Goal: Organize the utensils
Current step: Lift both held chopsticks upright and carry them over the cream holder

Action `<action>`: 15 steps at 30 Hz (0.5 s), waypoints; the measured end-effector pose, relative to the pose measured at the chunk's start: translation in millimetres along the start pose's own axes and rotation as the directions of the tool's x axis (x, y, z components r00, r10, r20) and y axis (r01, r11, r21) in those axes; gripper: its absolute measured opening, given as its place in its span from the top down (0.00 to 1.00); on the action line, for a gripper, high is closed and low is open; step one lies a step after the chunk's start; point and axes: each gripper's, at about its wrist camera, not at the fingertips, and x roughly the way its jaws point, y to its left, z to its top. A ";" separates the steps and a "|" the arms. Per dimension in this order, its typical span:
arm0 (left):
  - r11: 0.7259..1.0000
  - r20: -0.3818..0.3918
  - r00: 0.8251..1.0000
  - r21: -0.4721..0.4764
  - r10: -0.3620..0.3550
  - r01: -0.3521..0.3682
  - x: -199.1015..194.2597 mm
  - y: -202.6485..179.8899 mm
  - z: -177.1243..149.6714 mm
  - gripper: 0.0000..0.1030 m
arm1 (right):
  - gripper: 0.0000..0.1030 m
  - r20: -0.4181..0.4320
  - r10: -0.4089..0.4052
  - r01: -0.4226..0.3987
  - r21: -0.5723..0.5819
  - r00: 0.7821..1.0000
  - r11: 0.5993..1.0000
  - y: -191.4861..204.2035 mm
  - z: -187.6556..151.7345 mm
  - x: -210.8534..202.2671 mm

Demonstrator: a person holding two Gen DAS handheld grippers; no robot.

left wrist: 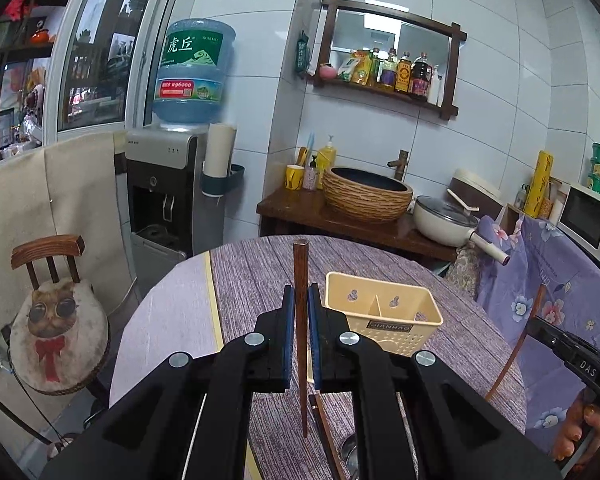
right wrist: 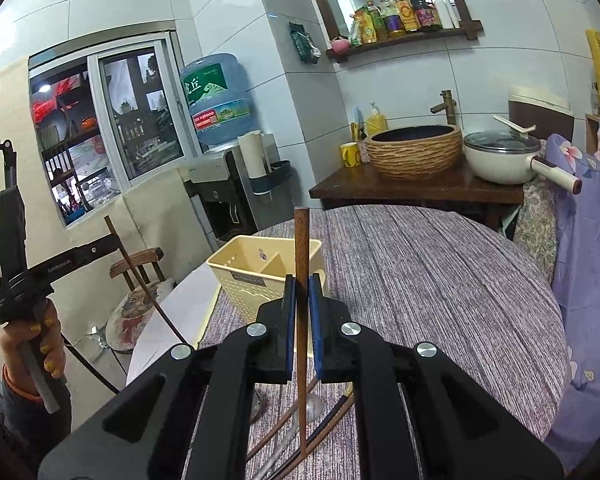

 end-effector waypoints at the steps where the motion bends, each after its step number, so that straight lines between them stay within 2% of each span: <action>1: 1.000 0.003 1.000 0.002 -0.006 0.006 -1.0 -0.1 3.7 0.93 | 0.92 -0.001 0.007 -0.007 0.000 1.000 1.000 1.2 3.1 0.5; 7: 0.998 0.036 0.997 0.001 -0.064 0.064 -10.6 -2.5 44.6 0.93 | 0.92 0.038 0.043 -0.043 -0.007 0.998 0.999 10.5 44.3 1.5; 11: 0.993 0.081 0.990 -0.015 -0.113 0.115 -16.2 -9.5 83.1 0.93 | 0.92 0.125 0.049 -0.048 -0.015 0.991 0.999 25.2 89.5 -2.7; 15: 0.994 0.138 0.984 -0.016 -0.109 0.113 -11.9 -21.5 116.8 0.93 | 0.92 0.208 0.027 -0.024 -0.017 0.978 1.000 39.2 131.9 2.7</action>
